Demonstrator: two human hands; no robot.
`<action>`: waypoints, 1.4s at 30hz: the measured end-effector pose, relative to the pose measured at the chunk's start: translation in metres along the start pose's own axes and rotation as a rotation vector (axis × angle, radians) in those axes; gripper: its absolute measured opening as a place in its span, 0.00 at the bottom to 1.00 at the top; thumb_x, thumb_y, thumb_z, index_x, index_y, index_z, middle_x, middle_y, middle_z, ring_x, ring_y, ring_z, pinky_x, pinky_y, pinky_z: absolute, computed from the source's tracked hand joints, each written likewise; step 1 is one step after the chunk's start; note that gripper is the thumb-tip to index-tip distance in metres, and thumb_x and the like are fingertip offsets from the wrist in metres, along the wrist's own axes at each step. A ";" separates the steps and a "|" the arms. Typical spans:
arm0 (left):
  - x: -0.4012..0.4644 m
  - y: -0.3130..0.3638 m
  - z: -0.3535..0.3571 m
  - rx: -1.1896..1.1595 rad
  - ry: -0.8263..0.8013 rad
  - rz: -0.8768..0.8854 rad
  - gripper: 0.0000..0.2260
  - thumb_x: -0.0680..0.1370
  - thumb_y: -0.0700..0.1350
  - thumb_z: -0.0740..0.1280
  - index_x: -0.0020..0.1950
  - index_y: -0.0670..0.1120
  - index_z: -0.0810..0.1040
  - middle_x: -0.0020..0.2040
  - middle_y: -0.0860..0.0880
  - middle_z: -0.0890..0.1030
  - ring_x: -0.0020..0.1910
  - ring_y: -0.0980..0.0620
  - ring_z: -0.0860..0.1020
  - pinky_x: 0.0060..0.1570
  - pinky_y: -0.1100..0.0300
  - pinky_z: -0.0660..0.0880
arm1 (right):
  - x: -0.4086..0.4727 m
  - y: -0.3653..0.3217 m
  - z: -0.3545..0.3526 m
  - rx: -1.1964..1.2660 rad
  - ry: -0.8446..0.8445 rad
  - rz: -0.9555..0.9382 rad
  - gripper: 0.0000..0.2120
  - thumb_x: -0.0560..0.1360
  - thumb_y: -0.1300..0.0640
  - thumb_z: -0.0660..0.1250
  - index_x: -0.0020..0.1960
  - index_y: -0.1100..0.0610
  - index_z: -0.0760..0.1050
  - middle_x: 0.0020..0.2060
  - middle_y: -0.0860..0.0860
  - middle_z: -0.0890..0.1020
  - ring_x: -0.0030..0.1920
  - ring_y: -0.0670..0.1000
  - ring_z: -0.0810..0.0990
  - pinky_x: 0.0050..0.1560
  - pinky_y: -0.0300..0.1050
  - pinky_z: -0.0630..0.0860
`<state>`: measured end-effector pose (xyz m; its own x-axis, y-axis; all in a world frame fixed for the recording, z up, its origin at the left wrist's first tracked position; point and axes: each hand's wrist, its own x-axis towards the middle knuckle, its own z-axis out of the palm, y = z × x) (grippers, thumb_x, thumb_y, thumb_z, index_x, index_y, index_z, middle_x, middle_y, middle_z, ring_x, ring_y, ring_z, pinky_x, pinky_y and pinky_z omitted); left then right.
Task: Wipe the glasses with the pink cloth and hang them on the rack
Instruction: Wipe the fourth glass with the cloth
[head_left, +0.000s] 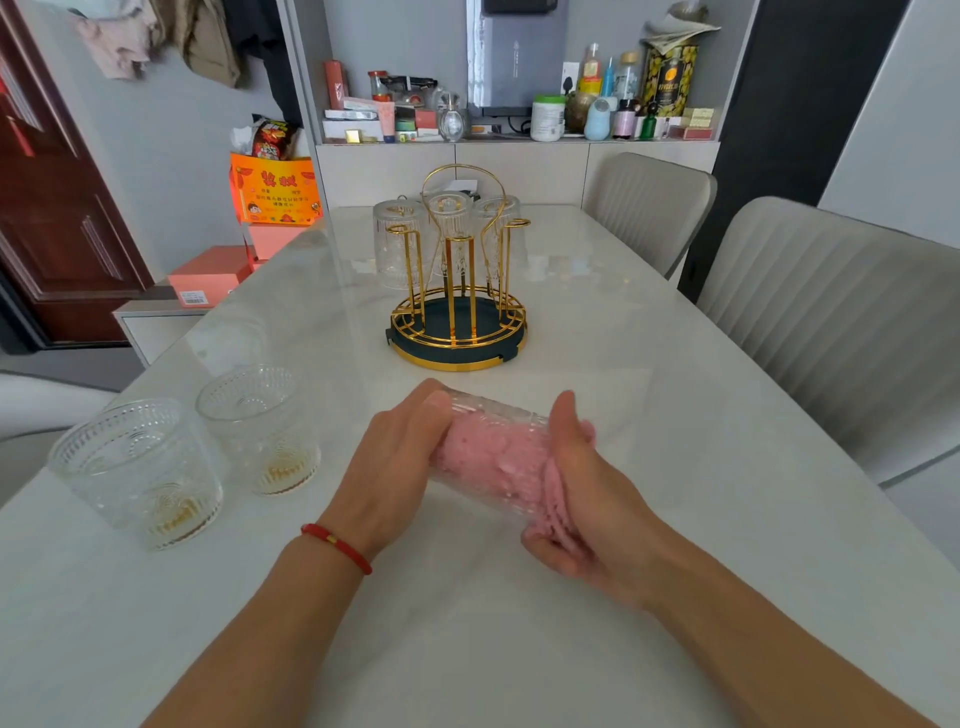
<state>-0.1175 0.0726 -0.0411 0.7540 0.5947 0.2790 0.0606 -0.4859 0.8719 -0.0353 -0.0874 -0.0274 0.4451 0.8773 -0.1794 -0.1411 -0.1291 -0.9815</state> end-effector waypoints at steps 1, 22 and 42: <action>0.002 0.001 -0.003 -0.073 -0.050 -0.143 0.25 0.82 0.61 0.52 0.49 0.42 0.76 0.34 0.49 0.74 0.33 0.51 0.71 0.32 0.55 0.72 | 0.000 0.002 -0.001 -0.256 0.040 -0.137 0.35 0.70 0.23 0.43 0.25 0.43 0.76 0.20 0.44 0.68 0.21 0.48 0.64 0.30 0.44 0.68; 0.003 -0.002 -0.001 -0.062 0.075 0.277 0.17 0.80 0.51 0.54 0.43 0.53 0.81 0.35 0.53 0.78 0.34 0.55 0.74 0.32 0.61 0.70 | 0.009 0.011 -0.001 0.268 -0.004 0.039 0.44 0.63 0.18 0.51 0.40 0.59 0.80 0.28 0.58 0.74 0.18 0.49 0.62 0.20 0.36 0.60; 0.002 -0.009 -0.001 -0.225 0.063 0.190 0.19 0.81 0.55 0.56 0.51 0.48 0.85 0.46 0.53 0.85 0.46 0.51 0.81 0.42 0.55 0.78 | 0.007 0.007 -0.001 0.326 -0.057 0.105 0.46 0.71 0.23 0.48 0.45 0.63 0.86 0.30 0.54 0.80 0.21 0.48 0.68 0.24 0.38 0.67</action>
<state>-0.1169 0.0785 -0.0477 0.6953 0.5488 0.4640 -0.2297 -0.4421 0.8671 -0.0325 -0.0827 -0.0359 0.3645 0.8925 -0.2657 -0.4630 -0.0739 -0.8833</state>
